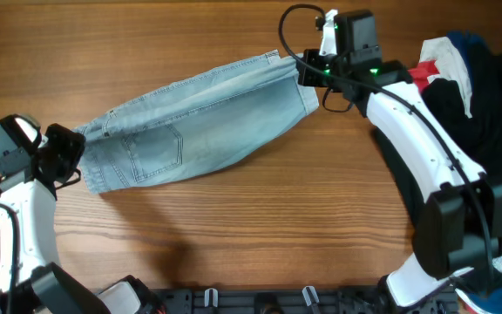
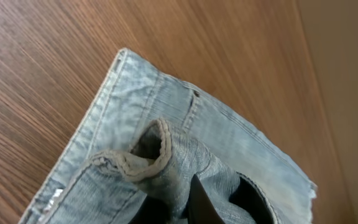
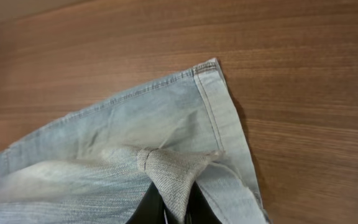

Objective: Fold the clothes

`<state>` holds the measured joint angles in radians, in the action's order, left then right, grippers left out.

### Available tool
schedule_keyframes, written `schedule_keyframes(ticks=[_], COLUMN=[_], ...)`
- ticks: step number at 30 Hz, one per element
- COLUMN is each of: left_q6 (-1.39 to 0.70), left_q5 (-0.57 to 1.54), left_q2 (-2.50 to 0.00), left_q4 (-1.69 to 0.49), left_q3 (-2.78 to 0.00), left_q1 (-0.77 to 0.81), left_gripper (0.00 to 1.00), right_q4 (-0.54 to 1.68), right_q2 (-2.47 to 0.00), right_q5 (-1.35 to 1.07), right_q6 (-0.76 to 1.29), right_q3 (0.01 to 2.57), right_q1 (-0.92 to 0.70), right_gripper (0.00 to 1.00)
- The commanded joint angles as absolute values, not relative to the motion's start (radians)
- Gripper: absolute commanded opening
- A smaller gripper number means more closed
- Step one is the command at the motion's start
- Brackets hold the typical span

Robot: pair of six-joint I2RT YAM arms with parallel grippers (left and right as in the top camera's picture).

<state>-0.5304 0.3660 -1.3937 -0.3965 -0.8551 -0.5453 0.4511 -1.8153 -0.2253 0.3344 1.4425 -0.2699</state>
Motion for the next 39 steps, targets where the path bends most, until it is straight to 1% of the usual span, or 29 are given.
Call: schedule_keyframes(ticks=[1,4,6,11,12,13,14,15,16,17,20,24,27,30,32,36,39], left_q6=[-0.533,-0.532,-0.532,-0.532,-0.532,-0.532,-0.532,-0.532,-0.532,-0.532,-0.528,-0.528,-0.527,-0.476,-0.448,-0.448,-0.449], left_q5=[0.274,0.247,0.237,0.237,0.237,0.237,0.237,0.237,0.237,0.237,0.238,0.308,0.349,0.351,0.351,0.347,0.278], left_q2=[-1.407,-1.408,-1.41,-1.414,-1.418,-1.427,-1.437,-1.449,-1.464,-1.476,-1.499,-1.5,-1.5,-1.5,-1.5,-1.5,-1.5], left_q4=[-0.353,-0.324,-0.313,-0.306,-0.3,-0.287,-0.275,-0.263,-0.253,-0.254,-0.305,-0.424,-0.495,-0.58,-0.623,-0.636,-0.641], left_q3=[-0.878,-0.878,-0.878,-0.877,-0.877,-0.877,-0.877,-0.877,-0.877,-0.877,-0.877,-0.877,-0.877,-0.877,-0.877,-0.877,-0.877], left_q1=[-0.547,-0.547,-0.547,-0.547,-0.547,-0.547,-0.546,-0.546,-0.546,-0.546,-0.546,-0.545,-0.545,-0.545,-0.545,-0.545,-0.545], left_gripper=[0.05,0.06,0.08,0.08,0.11,0.23,0.66,0.98,1.0,1.0,1.0,1.0,1.0,1.0,1.0,1.0,1.0], right_q4=[0.413,0.376,0.36,0.331,0.305,0.261,0.22,0.18,0.141,0.123,0.178,0.395,0.535,0.644,0.694,0.688,0.67], right_q2=[-1.872,-1.892,-1.908,-1.937,-1.941,-1.944,-1.947,-1.947,-1.947,-1.947,-1.947,-1.947,-1.947,-1.947,-1.95,-1.968,-2.003], right_q5=[-0.179,-0.178,-0.178,-0.183,-0.19,-0.202,-0.22,-0.253,-0.295,-0.314,-0.305,-0.125,-0.066,-0.077,-0.133,-0.247,-0.268], right_q6=[0.321,0.322,0.322,0.32,0.319,0.314,0.309,0.297,0.287,0.288,0.292,0.292,0.293,0.325,0.325,0.318,0.318], right_q3=[1.472,1.472,1.472,1.472,1.472,1.472,1.472,1.472,1.472,1.472,1.472,1.472,1.471,1.462,1.453,1.409,1.394], right_q1=[-0.269,-0.27,-0.27,-0.272,-0.273,-0.274,-0.276,-0.276,-0.275,-0.272,-0.266,-0.262,-0.262,-0.262,-0.262,-0.262,-0.263], right_gripper=[0.04,0.04,0.04,0.05,0.13,0.38,0.6,0.84,0.96,1.0,0.99,0.99,0.99,1.0,0.99,1.0,1.0])
